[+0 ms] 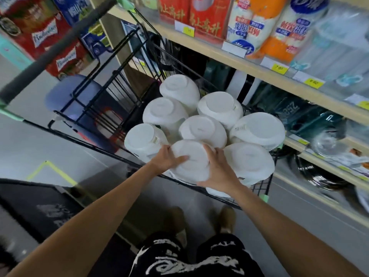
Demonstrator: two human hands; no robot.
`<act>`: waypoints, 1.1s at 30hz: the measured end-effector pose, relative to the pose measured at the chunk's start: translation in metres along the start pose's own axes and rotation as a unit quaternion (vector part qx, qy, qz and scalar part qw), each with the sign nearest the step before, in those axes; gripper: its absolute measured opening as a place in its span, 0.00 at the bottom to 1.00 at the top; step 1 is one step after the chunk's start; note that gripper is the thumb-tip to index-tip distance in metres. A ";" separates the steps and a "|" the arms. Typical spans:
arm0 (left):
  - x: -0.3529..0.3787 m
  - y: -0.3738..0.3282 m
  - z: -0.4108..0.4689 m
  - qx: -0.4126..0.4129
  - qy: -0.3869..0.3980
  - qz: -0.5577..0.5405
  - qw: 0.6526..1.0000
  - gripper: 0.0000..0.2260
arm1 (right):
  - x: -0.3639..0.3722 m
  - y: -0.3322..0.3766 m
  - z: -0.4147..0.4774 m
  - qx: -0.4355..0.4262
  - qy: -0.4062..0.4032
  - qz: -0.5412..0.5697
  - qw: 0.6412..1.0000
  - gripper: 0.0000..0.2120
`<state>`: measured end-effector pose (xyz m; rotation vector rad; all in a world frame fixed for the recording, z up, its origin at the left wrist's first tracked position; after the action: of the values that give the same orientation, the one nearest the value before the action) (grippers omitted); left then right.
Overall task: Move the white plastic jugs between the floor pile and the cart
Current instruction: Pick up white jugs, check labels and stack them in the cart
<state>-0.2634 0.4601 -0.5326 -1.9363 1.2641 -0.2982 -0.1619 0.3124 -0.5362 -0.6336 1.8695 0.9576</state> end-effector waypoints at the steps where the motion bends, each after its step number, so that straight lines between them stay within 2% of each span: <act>1: -0.002 0.005 0.005 -0.007 -0.005 0.031 0.999 0.34 | 0.005 0.000 0.002 0.002 0.009 -0.017 1.000 0.59; 3: -0.002 0.014 0.015 -0.027 0.000 0.090 0.996 0.32 | 0.017 -0.003 0.004 0.016 0.037 -0.051 0.998 0.57; 6: 0.000 0.027 0.031 -0.026 0.013 0.116 0.993 0.26 | 0.034 -0.012 0.004 0.038 0.075 -0.071 0.994 0.55; 11: 0.008 0.037 0.042 -0.013 0.059 0.137 0.989 0.32 | 0.043 -0.027 0.008 0.055 0.100 -0.091 0.989 0.50; 18: 0.010 0.045 0.047 0.002 0.081 0.139 0.987 0.38 | 0.047 -0.030 0.008 0.061 0.119 -0.087 0.987 0.50; 21: 0.012 0.037 0.042 0.019 0.088 0.147 0.985 0.36 | 0.047 -0.032 0.006 0.076 0.128 -0.047 0.988 0.47; 24: 0.016 0.019 0.040 0.071 0.089 0.173 0.978 0.35 | 0.039 -0.035 0.004 0.092 0.117 0.005 0.989 0.40; 28: 0.034 -0.020 0.031 0.124 0.116 0.195 0.966 0.36 | 0.012 -0.047 -0.011 0.139 0.103 0.048 0.984 0.38; 33: 0.079 -0.094 0.006 0.179 0.165 0.184 0.952 0.37 | -0.061 -0.080 -0.043 0.212 0.000 0.164 0.963 0.30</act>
<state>-0.1594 0.4139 -0.4854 -1.3481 1.6278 -0.6297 -0.0961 0.2337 -0.4977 -0.0662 2.1332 0.7182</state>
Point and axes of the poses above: each hand's wrist, its own z-axis towards the middle knuckle, its own x-axis out of the palm, y = z × x, the point moved 7 cm from there along z, towards the middle knuckle, and after that the axes turned 14 degrees about -z, right-handed, at the moved point
